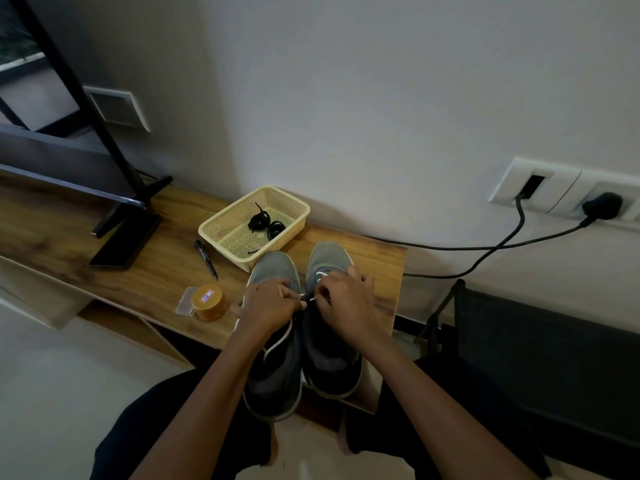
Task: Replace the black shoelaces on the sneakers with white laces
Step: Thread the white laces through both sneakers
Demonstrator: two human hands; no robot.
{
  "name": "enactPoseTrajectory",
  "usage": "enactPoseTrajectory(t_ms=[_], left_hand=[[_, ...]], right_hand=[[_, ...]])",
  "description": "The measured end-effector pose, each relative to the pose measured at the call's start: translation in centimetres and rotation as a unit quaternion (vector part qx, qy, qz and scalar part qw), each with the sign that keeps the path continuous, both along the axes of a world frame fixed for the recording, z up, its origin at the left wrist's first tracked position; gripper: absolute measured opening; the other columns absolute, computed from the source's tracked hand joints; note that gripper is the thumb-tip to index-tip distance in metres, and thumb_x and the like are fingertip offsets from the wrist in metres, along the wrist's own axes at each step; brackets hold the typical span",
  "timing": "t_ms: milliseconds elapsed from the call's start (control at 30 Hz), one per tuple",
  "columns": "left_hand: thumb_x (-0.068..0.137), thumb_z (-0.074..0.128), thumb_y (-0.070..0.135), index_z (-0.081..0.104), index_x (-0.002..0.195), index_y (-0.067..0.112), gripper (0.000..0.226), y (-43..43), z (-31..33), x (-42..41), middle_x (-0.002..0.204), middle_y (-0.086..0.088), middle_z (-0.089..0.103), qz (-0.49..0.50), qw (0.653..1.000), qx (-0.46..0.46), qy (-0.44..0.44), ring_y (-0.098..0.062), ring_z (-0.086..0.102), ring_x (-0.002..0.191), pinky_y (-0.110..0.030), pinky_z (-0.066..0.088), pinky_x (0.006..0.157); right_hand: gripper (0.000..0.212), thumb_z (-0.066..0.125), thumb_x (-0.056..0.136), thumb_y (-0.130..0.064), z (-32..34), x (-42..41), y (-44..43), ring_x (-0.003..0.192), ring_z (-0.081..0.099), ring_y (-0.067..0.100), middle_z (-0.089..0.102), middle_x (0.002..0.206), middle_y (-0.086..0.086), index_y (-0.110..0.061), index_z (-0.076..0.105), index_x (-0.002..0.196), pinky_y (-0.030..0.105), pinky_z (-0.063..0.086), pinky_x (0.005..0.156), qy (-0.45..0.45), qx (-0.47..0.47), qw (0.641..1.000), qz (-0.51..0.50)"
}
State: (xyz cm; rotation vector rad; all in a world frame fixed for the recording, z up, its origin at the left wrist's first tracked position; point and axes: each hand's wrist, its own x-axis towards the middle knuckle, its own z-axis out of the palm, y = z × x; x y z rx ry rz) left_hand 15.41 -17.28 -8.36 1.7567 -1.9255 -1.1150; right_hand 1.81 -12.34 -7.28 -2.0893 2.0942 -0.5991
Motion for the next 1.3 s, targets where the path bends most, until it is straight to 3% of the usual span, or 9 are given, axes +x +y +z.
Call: enactPoseTrajectory(t_ms=[200, 367, 500, 567, 733, 1000, 1100, 1167, 1300], left_hand=[[0.082, 0.071, 0.018, 0.074, 0.099, 0.01, 0.019, 0.5, 0.6, -0.1, 0.137, 0.002, 0.052, -0.002, 1.0, -0.014, 0.012, -0.013, 0.041, 0.128, -0.027, 0.023, 0.107], [0.08, 0.073, 0.025, 0.075, 0.096, 0.017, 0.018, 0.7, 1.2, 0.0, 0.133, 0.001, 0.056, -0.013, 0.997, -0.062, -0.036, -0.013, 0.045, 0.126, -0.038, 0.026, 0.111], [0.079, 0.072, 0.036, 0.074, 0.088, 0.029, 0.011, 1.0, 1.1, 0.0, 0.131, 0.007, 0.056, -0.017, 0.996, -0.064, -0.059, -0.017, 0.041, 0.129, -0.045, 0.019, 0.111], [0.083, 0.067, 0.038, 0.073, 0.098, 0.028, 0.018, 1.1, 1.5, -0.2, 0.134, 0.011, 0.052, -0.044, 0.989, -0.09, -0.105, -0.014, 0.034, 0.132, -0.03, 0.007, 0.104], [0.092, 0.058, 0.029, 0.072, 0.105, 0.017, 0.023, 0.8, 1.9, -0.3, 0.135, 0.011, 0.053, -0.076, 0.985, -0.115, -0.103, -0.006, 0.033, 0.131, -0.022, 0.011, 0.092], [0.09, 0.06, 0.023, 0.068, 0.11, 0.027, 0.022, 1.0, 1.0, -0.5, 0.137, 0.021, 0.047, -0.068, 0.983, -0.122, -0.116, -0.012, 0.017, 0.14, -0.031, -0.002, 0.103], [0.088, 0.064, 0.023, 0.072, 0.102, 0.029, 0.017, 0.6, 0.6, -0.2, 0.138, 0.018, 0.048, -0.077, 0.987, -0.105, -0.095, -0.02, 0.019, 0.141, -0.048, 0.009, 0.114], [0.088, 0.064, 0.022, 0.072, 0.102, 0.028, 0.018, 0.3, 0.3, 0.0, 0.14, 0.013, 0.048, -0.087, 0.989, -0.089, -0.081, -0.023, 0.021, 0.141, -0.047, 0.012, 0.115], [0.088, 0.063, 0.029, 0.072, 0.102, 0.029, 0.016, 0.3, 0.1, 0.4, 0.141, 0.015, 0.046, -0.078, 0.989, -0.083, -0.098, -0.022, 0.023, 0.141, -0.052, 0.011, 0.113]], right_hand=[[0.017, 0.049, 0.09, -0.02, -0.5, 0.2, 0.0, 0.105, 0.045, 0.021, 0.064, 0.1, 0.0, -0.013, 0.064, 0.091, 0.036, 0.023, 0.088, 0.006, -0.003, 1.0, 0.006], [0.013, 0.054, 0.083, -0.018, -1.4, 0.9, 0.3, 0.097, 0.05, 0.025, 0.066, 0.085, 0.003, -0.012, 0.065, 0.078, 0.04, 0.024, 0.088, -0.005, -0.047, 0.999, -0.025], [0.011, 0.058, 0.083, -0.018, -1.6, 0.7, 0.4, 0.103, 0.046, 0.025, 0.066, 0.091, 0.001, -0.014, 0.068, 0.079, 0.04, 0.022, 0.092, -0.013, -0.028, 0.999, -0.037], [0.01, 0.058, 0.083, -0.018, -1.5, 0.7, 0.4, 0.105, 0.044, 0.025, 0.064, 0.098, 0.001, -0.015, 0.068, 0.081, 0.041, 0.021, 0.094, -0.024, -0.023, 0.998, -0.048], [0.012, 0.054, 0.088, -0.02, -1.9, 1.0, 0.5, 0.109, 0.038, 0.02, 0.059, 0.103, -0.004, -0.017, 0.065, 0.085, 0.038, 0.014, 0.099, -0.064, -0.008, 0.995, -0.072], [0.01, 0.06, 0.086, -0.021, -2.6, 0.7, 0.5, 0.109, 0.039, 0.02, 0.061, 0.102, -0.006, -0.02, 0.069, 0.083, 0.039, 0.013, 0.099, -0.106, -0.002, 0.989, -0.101], [0.008, 0.062, 0.086, -0.021, -2.7, 1.0, 0.5, 0.108, 0.038, 0.018, 0.062, 0.102, -0.007, -0.02, 0.07, 0.083, 0.028, 0.009, 0.087, -0.141, -0.018, 0.982, -0.123], [0.008, 0.062, 0.086, -0.023, -2.6, 1.1, 0.6, 0.109, 0.036, 0.015, 0.062, 0.101, -0.01, -0.023, 0.07, 0.083, 0.026, 0.007, 0.083, -0.156, -0.023, 0.979, -0.13], [0.007, 0.065, 0.084, -0.024, -2.5, 0.9, 0.4, 0.105, 0.037, 0.015, 0.064, 0.096, -0.009, -0.023, 0.071, 0.08, 0.032, 0.01, 0.093, -0.144, -0.047, 0.983, -0.104]])
